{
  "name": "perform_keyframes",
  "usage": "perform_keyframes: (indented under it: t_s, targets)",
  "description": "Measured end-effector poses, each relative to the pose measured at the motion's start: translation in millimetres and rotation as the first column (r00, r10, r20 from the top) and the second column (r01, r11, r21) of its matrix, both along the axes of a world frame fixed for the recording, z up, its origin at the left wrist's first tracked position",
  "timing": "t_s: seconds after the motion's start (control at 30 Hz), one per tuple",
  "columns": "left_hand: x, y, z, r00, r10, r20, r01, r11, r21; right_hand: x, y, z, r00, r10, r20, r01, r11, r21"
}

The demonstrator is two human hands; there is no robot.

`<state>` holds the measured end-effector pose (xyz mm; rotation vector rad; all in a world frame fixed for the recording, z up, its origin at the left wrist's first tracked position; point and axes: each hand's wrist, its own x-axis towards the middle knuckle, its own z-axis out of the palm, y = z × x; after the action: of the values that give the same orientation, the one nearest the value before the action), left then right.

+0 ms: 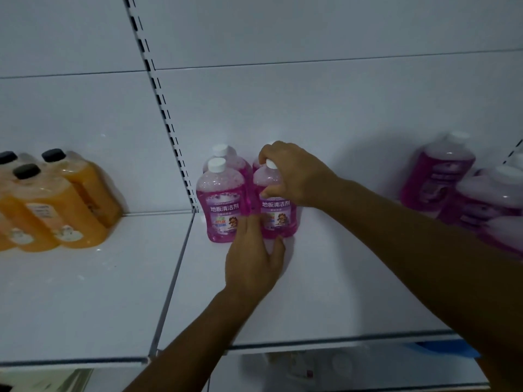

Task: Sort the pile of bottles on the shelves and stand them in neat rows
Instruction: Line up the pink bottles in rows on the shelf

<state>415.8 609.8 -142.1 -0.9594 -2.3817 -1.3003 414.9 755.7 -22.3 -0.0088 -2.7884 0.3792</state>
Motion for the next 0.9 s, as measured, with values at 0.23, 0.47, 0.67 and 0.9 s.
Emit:
perform_keyframes:
  t_s: [0.23,0.47,0.67,0.9]
  targets:
    - [7.5,18.5,5.4,0.959,-0.270,0.089,0.279,0.954,-0.109,37.2,7.6,3.4,0.991,-0.100,-0.093,0.089,0.989,-0.116]
    - [27.9,64.5,11.9,0.869,-0.451,0.206,0.484,0.860,-0.161,114.6,37.9,17.0,0.919,-0.389,-0.061,0.391,0.920,0.021]
    - [70.8,108.7,14.8,0.706,-0.646,0.289,0.693,0.715,-0.092,198.8,51.4,26.9,0.774,-0.623,-0.109,0.632,0.771,0.077]
    - [115.2,145.1,19.2,0.503,-0.767,0.397,0.835,0.550,0.006,262.0,64.3,21.0,0.660,-0.750,-0.031,0.750,0.656,0.085]
